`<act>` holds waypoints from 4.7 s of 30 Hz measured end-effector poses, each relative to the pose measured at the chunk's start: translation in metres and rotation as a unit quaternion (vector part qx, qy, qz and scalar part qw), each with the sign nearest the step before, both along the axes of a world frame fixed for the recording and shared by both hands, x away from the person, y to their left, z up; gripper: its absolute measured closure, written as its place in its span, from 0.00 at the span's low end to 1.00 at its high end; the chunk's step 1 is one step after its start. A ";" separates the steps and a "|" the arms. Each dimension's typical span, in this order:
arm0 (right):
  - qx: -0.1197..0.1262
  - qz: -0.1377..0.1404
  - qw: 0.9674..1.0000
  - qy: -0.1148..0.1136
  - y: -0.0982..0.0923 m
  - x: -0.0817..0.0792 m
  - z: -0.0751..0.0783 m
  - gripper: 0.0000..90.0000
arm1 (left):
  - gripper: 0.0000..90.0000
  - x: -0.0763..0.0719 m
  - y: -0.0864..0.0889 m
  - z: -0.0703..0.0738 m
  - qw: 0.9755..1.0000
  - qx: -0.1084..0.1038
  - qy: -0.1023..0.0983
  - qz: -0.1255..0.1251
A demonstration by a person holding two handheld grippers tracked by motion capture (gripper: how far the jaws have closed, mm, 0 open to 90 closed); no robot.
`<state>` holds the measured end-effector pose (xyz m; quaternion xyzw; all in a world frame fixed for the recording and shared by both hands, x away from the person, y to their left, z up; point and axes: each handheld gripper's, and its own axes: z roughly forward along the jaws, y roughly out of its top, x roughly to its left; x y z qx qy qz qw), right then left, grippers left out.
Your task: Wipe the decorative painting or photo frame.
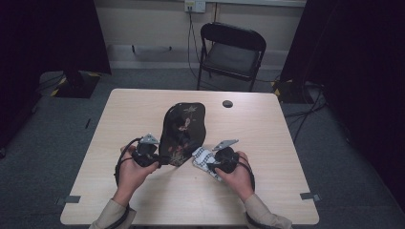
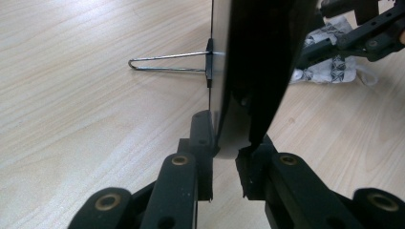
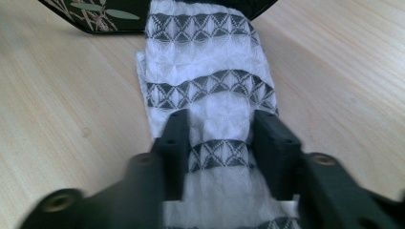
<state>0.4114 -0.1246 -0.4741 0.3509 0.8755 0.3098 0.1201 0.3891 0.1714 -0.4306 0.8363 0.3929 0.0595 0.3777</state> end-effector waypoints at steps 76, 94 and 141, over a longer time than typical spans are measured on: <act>-0.007 -0.011 0.999 0.036 0.017 0.022 0.017 0.91 | 0.87 0.001 0.000 0.000 1.000 0.004 -0.002 -0.013; 0.020 -0.011 1.000 -0.015 0.001 0.016 0.084 0.91 | 0.87 0.001 0.001 0.001 1.000 0.006 0.003 -0.014; -0.002 -0.030 0.999 0.036 -0.003 0.021 0.022 0.91 | 0.88 0.005 -0.019 0.001 0.998 0.013 -0.008 -0.057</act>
